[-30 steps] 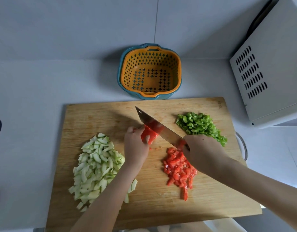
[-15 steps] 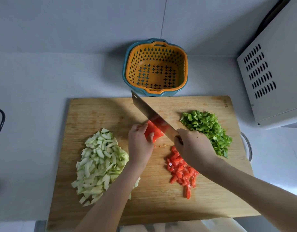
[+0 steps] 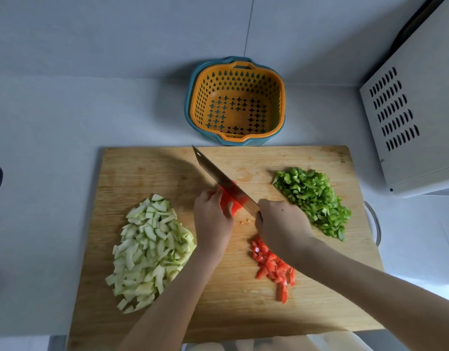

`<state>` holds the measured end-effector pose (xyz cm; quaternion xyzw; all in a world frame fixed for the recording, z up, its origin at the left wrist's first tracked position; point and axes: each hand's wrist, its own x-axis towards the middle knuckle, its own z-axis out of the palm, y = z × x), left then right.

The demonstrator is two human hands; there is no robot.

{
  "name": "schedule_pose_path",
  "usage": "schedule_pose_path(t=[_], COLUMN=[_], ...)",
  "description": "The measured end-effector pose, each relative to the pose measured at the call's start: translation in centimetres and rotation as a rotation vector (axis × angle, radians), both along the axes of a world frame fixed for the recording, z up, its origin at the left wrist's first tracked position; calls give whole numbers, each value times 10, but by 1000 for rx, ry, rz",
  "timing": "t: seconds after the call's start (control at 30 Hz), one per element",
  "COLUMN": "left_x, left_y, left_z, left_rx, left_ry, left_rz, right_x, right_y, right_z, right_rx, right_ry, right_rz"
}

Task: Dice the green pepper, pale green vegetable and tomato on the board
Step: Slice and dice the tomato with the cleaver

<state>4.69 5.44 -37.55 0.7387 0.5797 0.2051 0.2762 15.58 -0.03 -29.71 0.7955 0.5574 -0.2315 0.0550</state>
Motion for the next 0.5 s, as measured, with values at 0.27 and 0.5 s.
schedule_pose_path(t=[0.27,0.5], left_x=[-7,-7], left_y=[23,26], left_z=[0,-1], left_rx=[-2,-30], left_ry=[41,32], left_rz=[50,9], right_x=[-5,14], right_y=[45,12], right_z=[-24,2], right_rx=[113,-63], right_ry=[112,38], right_rz=[-54,4])
